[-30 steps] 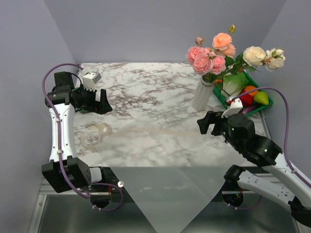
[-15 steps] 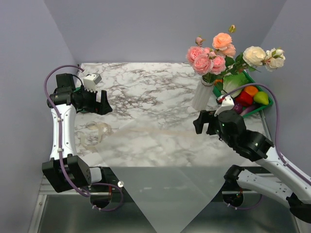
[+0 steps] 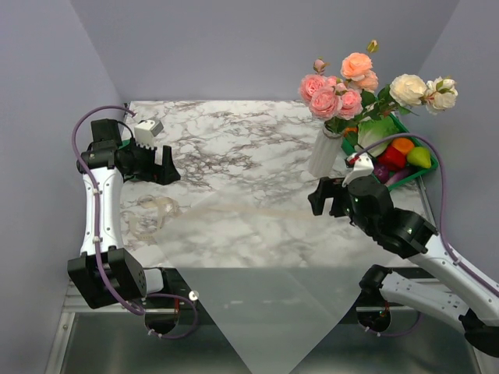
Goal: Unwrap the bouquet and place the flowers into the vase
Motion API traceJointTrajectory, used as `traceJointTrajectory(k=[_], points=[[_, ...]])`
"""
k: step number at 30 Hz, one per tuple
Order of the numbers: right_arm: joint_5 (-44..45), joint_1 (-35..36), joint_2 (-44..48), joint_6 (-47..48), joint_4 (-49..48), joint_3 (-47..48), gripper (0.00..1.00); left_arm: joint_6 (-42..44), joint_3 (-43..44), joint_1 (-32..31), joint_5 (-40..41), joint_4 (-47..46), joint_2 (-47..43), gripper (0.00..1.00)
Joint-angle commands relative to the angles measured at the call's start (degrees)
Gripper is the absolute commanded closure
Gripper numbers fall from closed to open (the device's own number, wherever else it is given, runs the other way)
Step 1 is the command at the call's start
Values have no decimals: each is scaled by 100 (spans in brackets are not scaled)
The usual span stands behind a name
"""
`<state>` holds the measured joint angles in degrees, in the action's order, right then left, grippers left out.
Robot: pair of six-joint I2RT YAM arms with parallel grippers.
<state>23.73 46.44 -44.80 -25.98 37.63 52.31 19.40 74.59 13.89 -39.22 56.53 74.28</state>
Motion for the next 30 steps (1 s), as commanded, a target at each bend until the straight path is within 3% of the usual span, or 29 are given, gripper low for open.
traceJointTrajectory(k=[1,30], points=[[-149,15,199,-100,-1,-142,0,-85,-120,44,90,-64,-10,1],[-114,23,585,-92,-132,-222,0,-138,-102,44,64,-37,-177,1]])
